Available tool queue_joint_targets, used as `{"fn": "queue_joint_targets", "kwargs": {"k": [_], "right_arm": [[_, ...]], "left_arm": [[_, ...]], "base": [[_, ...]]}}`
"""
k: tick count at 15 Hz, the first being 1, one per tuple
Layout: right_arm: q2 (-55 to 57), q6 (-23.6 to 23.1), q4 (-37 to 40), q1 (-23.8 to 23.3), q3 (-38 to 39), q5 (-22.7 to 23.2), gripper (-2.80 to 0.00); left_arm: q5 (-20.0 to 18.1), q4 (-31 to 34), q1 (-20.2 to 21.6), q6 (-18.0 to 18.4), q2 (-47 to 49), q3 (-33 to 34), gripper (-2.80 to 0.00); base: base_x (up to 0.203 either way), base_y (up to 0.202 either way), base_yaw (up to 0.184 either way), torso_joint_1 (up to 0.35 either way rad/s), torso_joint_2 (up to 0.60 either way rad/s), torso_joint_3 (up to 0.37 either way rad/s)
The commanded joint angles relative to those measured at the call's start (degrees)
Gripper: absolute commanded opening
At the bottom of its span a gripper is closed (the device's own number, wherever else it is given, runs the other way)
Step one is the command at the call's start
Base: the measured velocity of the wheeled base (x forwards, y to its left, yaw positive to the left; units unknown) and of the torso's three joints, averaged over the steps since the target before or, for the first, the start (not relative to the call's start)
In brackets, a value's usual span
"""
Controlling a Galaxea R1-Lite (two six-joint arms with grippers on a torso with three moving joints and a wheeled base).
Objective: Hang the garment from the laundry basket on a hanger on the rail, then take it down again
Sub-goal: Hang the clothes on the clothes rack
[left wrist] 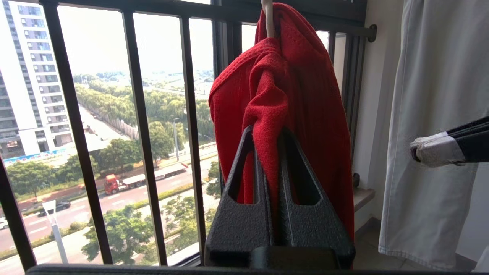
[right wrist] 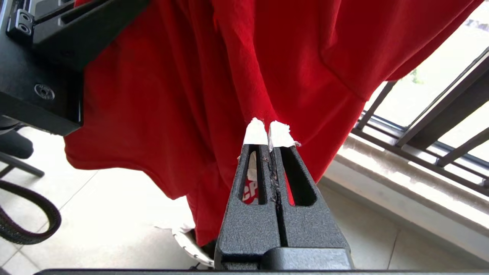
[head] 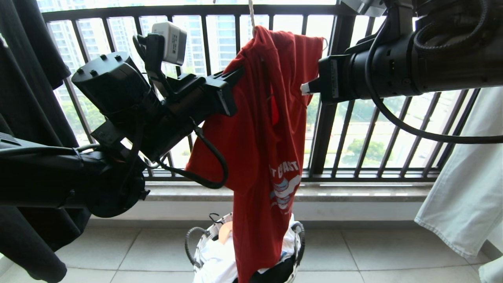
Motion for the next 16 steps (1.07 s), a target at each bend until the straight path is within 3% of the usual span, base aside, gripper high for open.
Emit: {"fn": "queue_joint_targets", "kwargs": {"k": [1, 3, 4, 5, 8, 12, 16], "right_arm": [[2.9, -2.3, -0.5, -1.8, -2.3, -0.1, -2.80], [3.7, -4.7, -2.0, -3.3, -2.6, -0.2, -2.80], [3.9, -5.9, -3.3, -3.7, -2.6, -0.1, -0.14], [4.1, -6.5, -4.5, -4.0, -2.4, 0.0, 0.00], [5.9, -8.5, -6.0, -4.1, -2.5, 0.2, 0.00], [9.5, -11.4, -15.5, -5.7, -2.8, 1.2, 0.00], [11.2, -13.3, -18.9, -5.9, -4.9, 1.5, 0.00]], "left_arm": [[-0.4, 3.2, 0.0, 0.0, -1.5, 0.3, -2.80], [-1.7, 6.3, 0.0, -1.4, -3.4, 0.7, -2.80], [-2.0, 6.3, 0.0, -2.2, -3.8, 0.7, -2.80], [-2.1, 6.4, 0.0, -2.4, -4.2, 0.8, -2.80], [-2.4, 6.4, -0.1, -2.5, -5.4, 1.5, -2.80], [-2.4, 6.3, -0.1, -2.5, -5.5, 1.5, -2.80], [-2.4, 6.3, -0.1, -2.5, -5.7, 1.6, -2.80]], "base": [[0.000, 0.000, 0.000, 0.000, 0.00, 0.000], [0.000, 0.000, 0.000, 0.000, 0.00, 0.000], [0.000, 0.000, 0.000, 0.000, 0.00, 0.000], [0.000, 0.000, 0.000, 0.000, 0.00, 0.000], [0.000, 0.000, 0.000, 0.000, 0.00, 0.000], [0.000, 0.000, 0.000, 0.000, 0.00, 0.000], [0.000, 0.000, 0.000, 0.000, 0.00, 0.000]]}}
